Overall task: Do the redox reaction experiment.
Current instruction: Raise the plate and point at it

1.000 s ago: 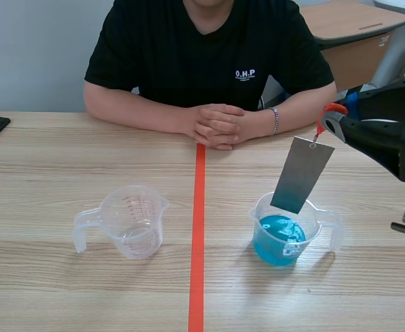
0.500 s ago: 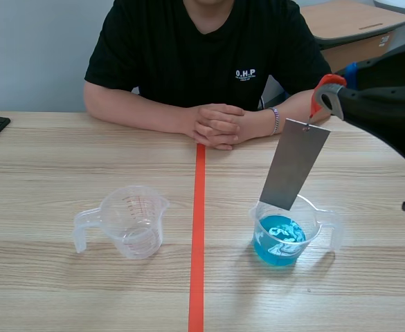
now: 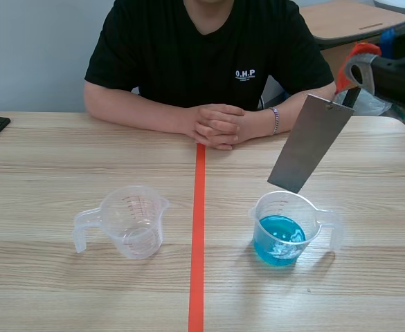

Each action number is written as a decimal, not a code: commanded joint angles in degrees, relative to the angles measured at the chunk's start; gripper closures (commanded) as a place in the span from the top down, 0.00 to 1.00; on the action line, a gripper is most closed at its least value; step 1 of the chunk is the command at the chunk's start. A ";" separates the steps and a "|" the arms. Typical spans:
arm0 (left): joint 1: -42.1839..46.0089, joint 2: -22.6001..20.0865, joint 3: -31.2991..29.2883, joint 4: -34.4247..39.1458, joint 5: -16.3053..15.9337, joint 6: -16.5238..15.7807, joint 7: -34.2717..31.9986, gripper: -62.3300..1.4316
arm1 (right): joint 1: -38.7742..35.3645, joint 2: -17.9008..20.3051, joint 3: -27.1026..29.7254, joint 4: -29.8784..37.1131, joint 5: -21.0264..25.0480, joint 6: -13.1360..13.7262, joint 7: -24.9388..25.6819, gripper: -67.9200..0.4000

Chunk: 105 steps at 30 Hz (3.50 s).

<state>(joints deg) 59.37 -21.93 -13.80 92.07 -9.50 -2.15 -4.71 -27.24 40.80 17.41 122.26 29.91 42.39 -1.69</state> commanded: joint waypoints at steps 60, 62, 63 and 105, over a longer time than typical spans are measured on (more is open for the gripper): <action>-67.06 -9.31 52.85 -7.58 4.81 -6.40 4.55 0.09 | 0.39 0.76 0.17 0.81 5.70 0.33 -3.58 0.03; -68.26 -7.96 54.14 -9.44 4.81 -6.62 4.52 0.09 | 0.39 0.76 0.17 0.81 5.70 0.33 -3.58 0.03; -68.89 -7.30 54.95 -10.34 4.83 -6.62 4.50 0.09 | 0.39 0.76 0.17 0.81 5.70 0.33 -3.58 0.03; -76.72 6.05 64.04 -19.17 7.63 -9.99 4.85 0.09 | 0.42 0.76 0.17 0.81 5.70 0.33 -3.56 0.03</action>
<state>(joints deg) -16.97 -16.23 50.24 73.43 -1.69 -12.21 0.95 -27.33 40.80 17.39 122.26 35.00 42.39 -6.15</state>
